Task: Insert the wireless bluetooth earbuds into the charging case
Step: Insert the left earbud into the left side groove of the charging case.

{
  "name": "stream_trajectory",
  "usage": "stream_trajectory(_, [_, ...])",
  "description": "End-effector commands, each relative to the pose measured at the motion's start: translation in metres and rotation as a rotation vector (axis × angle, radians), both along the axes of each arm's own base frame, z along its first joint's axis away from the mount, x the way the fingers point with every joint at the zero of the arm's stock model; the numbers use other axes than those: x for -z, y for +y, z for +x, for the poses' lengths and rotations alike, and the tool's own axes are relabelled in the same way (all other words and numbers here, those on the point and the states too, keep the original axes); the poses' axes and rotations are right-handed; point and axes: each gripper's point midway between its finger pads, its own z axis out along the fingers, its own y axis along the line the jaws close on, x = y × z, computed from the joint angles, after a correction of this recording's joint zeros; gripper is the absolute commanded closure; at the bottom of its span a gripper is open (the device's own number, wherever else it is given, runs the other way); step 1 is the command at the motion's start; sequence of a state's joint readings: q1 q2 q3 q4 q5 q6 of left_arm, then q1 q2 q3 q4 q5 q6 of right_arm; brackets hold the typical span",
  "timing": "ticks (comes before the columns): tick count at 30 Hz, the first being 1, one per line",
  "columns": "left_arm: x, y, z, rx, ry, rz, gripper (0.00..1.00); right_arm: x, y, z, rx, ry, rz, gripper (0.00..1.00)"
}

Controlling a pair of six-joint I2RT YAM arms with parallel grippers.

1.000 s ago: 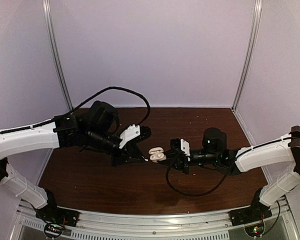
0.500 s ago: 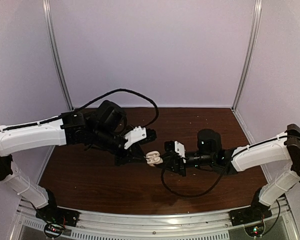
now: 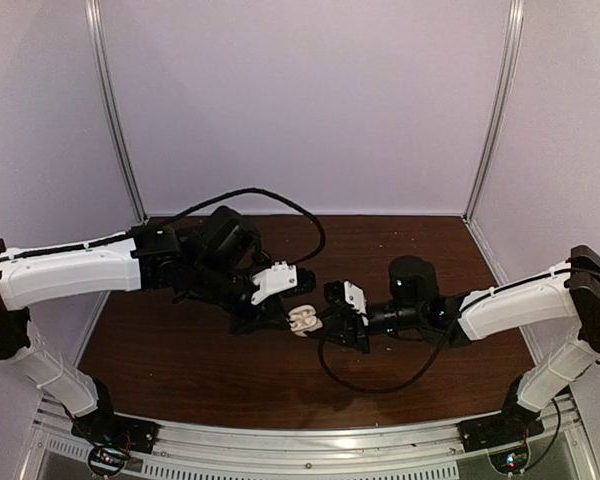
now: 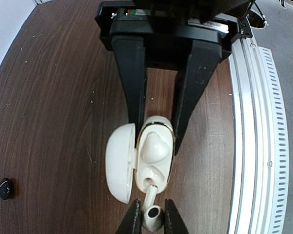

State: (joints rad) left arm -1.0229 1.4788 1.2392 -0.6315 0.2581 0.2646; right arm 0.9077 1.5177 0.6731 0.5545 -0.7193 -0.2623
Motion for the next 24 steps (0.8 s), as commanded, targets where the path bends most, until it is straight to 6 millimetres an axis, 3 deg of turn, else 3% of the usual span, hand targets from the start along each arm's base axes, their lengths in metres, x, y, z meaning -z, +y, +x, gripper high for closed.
stream_trajectory(1, [-0.008, -0.005, 0.006, 0.005, -0.041, -0.007, 0.92, -0.009, 0.005, -0.008, -0.056, 0.002, 0.017, 1.00])
stream_trajectory(9, [-0.005, -0.002, 0.014, -0.030, -0.069, 0.016, 0.93, -0.009, 0.005, -0.015, -0.088, 0.000, 0.016, 1.00])
stream_trajectory(18, [-0.022, -0.001, 0.004, 0.005, -0.100, -0.017, 0.93, -0.002, 0.010, -0.007, -0.063, 0.067, -0.019, 1.00])
stream_trajectory(24, [-0.021, 0.011, 0.015, -0.056, -0.143, 0.044, 0.93, 0.001, 0.010, -0.004, -0.053, 0.090, -0.026, 1.00])
